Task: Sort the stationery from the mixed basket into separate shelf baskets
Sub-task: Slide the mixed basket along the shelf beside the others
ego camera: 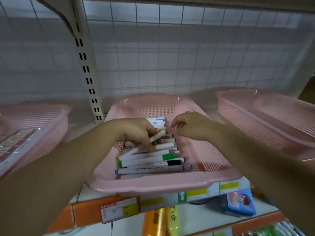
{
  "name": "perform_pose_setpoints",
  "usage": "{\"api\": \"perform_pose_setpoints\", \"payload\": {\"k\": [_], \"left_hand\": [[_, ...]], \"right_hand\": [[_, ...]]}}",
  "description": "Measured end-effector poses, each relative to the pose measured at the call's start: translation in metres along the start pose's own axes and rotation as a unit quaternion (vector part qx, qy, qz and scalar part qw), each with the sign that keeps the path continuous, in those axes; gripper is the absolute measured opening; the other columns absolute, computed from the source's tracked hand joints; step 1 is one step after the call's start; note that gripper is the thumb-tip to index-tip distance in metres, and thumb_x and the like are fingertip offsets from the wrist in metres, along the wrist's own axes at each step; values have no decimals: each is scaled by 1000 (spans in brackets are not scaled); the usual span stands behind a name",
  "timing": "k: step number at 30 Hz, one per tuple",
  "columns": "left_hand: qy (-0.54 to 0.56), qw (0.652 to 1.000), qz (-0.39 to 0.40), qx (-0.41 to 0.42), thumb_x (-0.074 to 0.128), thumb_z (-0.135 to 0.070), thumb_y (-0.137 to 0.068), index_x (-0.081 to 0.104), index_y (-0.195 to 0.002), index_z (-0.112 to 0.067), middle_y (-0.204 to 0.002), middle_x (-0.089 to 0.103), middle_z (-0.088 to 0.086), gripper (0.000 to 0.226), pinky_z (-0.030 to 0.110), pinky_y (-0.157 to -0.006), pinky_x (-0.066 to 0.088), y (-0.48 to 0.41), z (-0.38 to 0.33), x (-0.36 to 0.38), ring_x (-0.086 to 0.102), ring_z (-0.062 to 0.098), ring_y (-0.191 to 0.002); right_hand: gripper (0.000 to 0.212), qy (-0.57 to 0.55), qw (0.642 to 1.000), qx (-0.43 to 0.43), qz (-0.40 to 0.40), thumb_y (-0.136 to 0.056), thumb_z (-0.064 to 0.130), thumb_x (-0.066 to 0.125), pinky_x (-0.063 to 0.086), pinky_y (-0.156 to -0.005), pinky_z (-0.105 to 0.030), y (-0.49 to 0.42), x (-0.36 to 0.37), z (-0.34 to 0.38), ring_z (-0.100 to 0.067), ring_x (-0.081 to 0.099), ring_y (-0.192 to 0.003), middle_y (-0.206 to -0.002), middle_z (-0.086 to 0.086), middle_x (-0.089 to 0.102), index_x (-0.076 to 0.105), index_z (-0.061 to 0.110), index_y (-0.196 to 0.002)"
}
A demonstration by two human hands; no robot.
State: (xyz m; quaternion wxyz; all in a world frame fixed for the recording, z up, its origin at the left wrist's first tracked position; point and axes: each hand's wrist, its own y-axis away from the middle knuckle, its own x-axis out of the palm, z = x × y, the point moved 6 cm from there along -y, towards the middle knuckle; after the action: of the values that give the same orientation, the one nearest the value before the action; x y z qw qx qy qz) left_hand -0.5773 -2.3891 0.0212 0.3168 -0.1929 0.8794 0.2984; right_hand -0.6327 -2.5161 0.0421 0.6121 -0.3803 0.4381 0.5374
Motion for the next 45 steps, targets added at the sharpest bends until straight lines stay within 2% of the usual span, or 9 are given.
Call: {"api": "perform_pose_setpoints", "payload": {"k": [9,15,17,21,27,34,38,42,45], "left_hand": [[5,997,-61,42,70,5,-75,67,-108,-12,-84,65,-1,36,16,-66,52,4,-6,-1,60,10,-74],[-157,980,-120,36,72,-15,-79,70,-98,-21,-72,60,-12,20,10,-56,39,2,-7,-7,54,1,-63],[-180,976,-120,26,71,-21,-80,68,-100,-20,-77,58,-10,21,14,-54,45,2,-6,-5,53,2,-63],[-220,970,-104,-6,71,-26,-79,67,-102,-20,-89,59,-10,24,30,-80,54,2,-1,-4,59,10,-86],[-232,958,-163,41,65,-18,-83,69,-105,-19,-81,55,-19,23,9,-65,41,2,-8,-9,52,-3,-72],[-264,948,-167,54,64,-26,-85,69,-110,-22,-95,60,-8,26,13,-71,42,-1,-9,-10,54,6,-84],[-417,885,-198,55,50,-29,-93,55,-127,-24,-118,55,-4,35,29,-90,43,8,-19,-15,50,13,-109],[-468,840,-255,99,43,-29,-94,51,-129,-25,-122,52,-4,36,28,-91,39,40,-32,-27,47,14,-115],[-433,840,-306,115,38,-30,-95,53,-127,-27,-125,53,-9,36,28,-89,42,80,-23,-35,48,15,-119]], "right_hand": [[29,-39,999,-7,22,-88,12,55,44,-86,-25,3,2,-1,-15,51,-107,-123,0,53,63,20,-115],[29,-58,998,-12,26,-87,10,57,43,-82,-22,3,4,-2,-16,52,-108,-122,-1,54,63,18,-114],[30,-61,998,-12,32,-87,9,56,42,-81,-21,2,5,-3,-16,52,-107,-122,-1,54,62,18,-115],[29,-67,997,-17,34,-87,8,57,42,-82,-22,2,5,-3,-16,52,-108,-122,-1,54,63,18,-114],[30,-70,997,-26,35,-87,8,57,39,-72,-18,0,6,-4,-13,49,-102,-121,-1,53,63,18,-114],[31,-36,998,-34,35,-89,10,54,33,-62,-13,0,6,-3,-12,46,-97,-123,0,52,61,20,-118],[29,116,992,-50,23,-91,14,49,25,-53,-18,4,6,7,-14,44,-89,-115,-1,53,56,21,-118],[38,200,976,-90,-5,-91,14,46,30,-56,-24,6,1,37,-21,48,-109,-124,-2,49,50,22,-128],[45,163,979,-117,-26,-91,13,45,42,-88,-30,7,-7,80,-24,43,-122,-134,-5,46,46,22,-134]]}}
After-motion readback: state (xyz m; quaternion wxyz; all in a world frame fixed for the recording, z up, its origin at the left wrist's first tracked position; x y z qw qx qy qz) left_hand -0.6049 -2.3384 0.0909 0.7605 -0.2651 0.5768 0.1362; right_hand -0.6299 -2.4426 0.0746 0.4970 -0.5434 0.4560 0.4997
